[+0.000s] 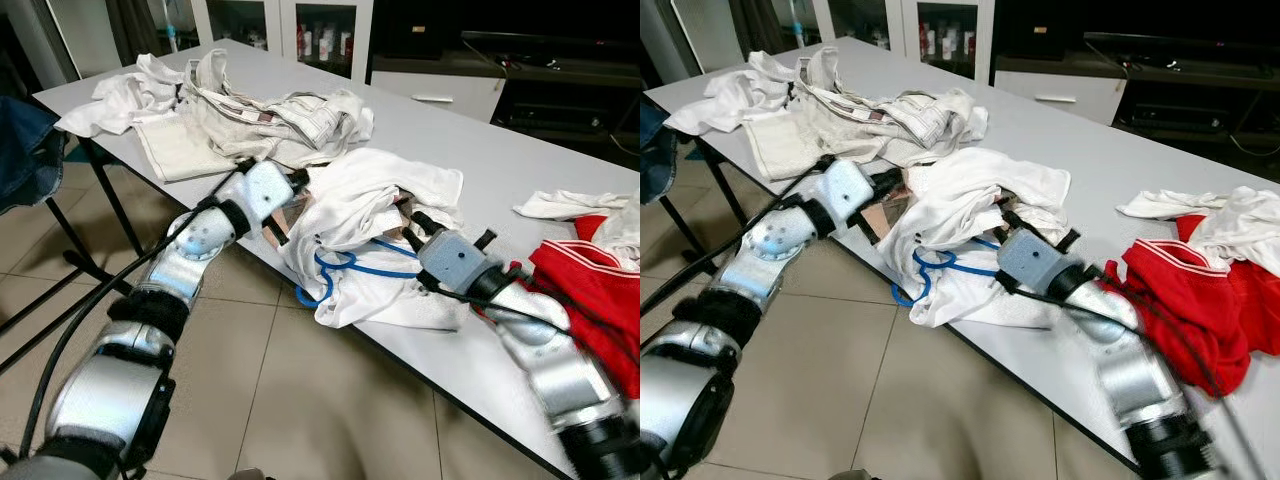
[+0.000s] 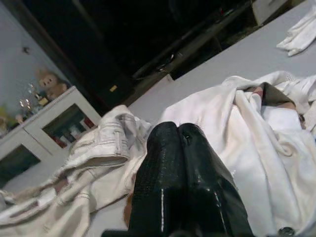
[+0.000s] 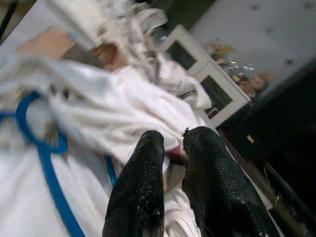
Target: Hang hanger
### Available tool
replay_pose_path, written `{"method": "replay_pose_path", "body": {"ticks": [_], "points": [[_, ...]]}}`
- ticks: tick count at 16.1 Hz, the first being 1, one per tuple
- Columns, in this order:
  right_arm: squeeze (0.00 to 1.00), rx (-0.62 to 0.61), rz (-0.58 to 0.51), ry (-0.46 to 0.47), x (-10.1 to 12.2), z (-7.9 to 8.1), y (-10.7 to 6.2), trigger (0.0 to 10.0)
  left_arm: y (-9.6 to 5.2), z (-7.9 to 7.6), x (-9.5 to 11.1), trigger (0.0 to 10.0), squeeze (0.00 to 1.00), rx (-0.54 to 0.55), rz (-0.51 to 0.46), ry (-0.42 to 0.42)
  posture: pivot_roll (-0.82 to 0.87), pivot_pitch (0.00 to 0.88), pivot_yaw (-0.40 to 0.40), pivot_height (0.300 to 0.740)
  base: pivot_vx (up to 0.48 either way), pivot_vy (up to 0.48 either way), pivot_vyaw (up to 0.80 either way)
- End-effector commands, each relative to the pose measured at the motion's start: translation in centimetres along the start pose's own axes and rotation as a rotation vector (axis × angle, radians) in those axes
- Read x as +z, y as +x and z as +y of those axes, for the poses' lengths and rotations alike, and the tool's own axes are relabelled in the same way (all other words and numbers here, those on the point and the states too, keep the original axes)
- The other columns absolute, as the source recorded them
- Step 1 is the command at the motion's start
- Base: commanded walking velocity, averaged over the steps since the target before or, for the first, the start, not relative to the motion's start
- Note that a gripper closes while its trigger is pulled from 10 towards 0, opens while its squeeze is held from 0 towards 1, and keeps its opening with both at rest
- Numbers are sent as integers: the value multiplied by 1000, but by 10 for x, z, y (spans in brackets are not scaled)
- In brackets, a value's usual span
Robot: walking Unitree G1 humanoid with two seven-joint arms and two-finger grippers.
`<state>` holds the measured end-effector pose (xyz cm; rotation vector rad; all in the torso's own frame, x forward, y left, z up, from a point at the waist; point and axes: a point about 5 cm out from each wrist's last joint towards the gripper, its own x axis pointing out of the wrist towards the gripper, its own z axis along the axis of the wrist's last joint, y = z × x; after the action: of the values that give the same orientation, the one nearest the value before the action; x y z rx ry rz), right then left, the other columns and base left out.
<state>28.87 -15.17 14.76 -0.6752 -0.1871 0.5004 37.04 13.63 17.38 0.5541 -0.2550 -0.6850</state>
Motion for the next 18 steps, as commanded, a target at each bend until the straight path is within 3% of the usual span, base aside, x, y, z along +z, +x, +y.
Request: {"method": "replay_pose_path", "body": {"ticks": [1,3,7,9,12,13,14,18], "points": [[0,-52,-32,22,6,-5,-2,10000,0,3,3,10000,0,25,-23,-32,-13,15,15,723,0,0,0],[0,-47,-31,29,5,7,-5,10000,-3,1,1,10000,0,29,-22,-44,-9,20,11,723,0,0,0],[0,-28,29,-3,-7,1,-4,10000,-3,-2,-1,10000,0,14,-10,-42,-9,18,8,723,0,0,0],[1000,33,65,25,-13,5,-5,10000,-4,-1,0,10000,0,12,-9,-35,-8,16,6,723,0,0,0],[1000,117,84,-9,-16,15,-5,10000,-6,-1,-1,10000,0,-7,8,4,-9,14,7,723,0,0,0],[573,177,89,-23,-17,22,-4,10000,-7,1,-3,10000,0,-14,19,21,-8,11,9,723,0,0,0],[0,206,85,-27,-16,26,-4,10000,-7,2,-3,10000,0,-16,24,29,-8,11,9,723,0,0,0],[0,333,111,-27,-19,37,0,10000,-10,3,-5,10000,0,-71,55,72,-4,6,12,723,0,0,0]]}}
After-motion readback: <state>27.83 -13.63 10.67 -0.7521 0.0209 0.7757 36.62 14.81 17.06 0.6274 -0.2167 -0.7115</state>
